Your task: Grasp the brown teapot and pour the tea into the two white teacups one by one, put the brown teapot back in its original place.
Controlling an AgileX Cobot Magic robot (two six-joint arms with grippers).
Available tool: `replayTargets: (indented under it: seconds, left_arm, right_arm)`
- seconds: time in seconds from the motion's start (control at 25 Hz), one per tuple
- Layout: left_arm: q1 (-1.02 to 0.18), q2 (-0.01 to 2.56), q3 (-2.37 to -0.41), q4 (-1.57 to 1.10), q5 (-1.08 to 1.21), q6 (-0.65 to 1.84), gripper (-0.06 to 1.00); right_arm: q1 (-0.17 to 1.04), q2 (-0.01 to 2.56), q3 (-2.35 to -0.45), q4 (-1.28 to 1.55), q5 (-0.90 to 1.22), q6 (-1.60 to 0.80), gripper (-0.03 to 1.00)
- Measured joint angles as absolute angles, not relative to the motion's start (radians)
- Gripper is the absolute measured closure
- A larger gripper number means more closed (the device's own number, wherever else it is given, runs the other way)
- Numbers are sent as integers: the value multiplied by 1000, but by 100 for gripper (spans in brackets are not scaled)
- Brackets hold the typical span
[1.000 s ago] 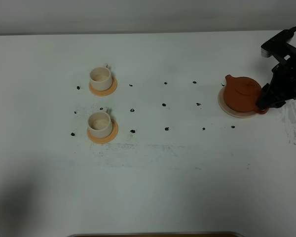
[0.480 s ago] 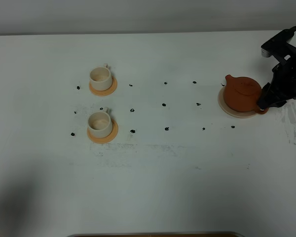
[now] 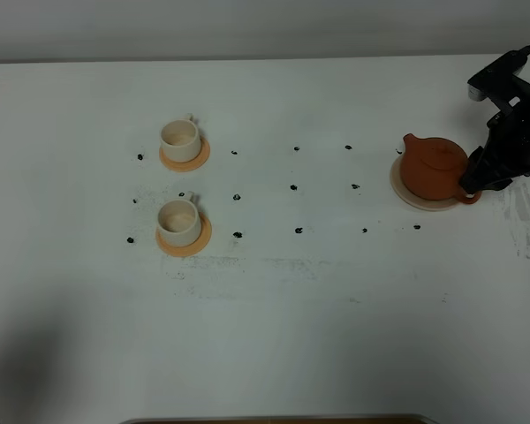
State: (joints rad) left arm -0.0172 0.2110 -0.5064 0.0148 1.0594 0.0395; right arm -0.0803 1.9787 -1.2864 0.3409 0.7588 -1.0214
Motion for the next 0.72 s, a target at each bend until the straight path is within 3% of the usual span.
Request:
replayTargets:
  seconds: [0.72]
  left_arm:
    - [-17,211,-506,15,1059,39,48]
  right_arm:
    - [-80,2004,-1326,342,799,-1028,53]
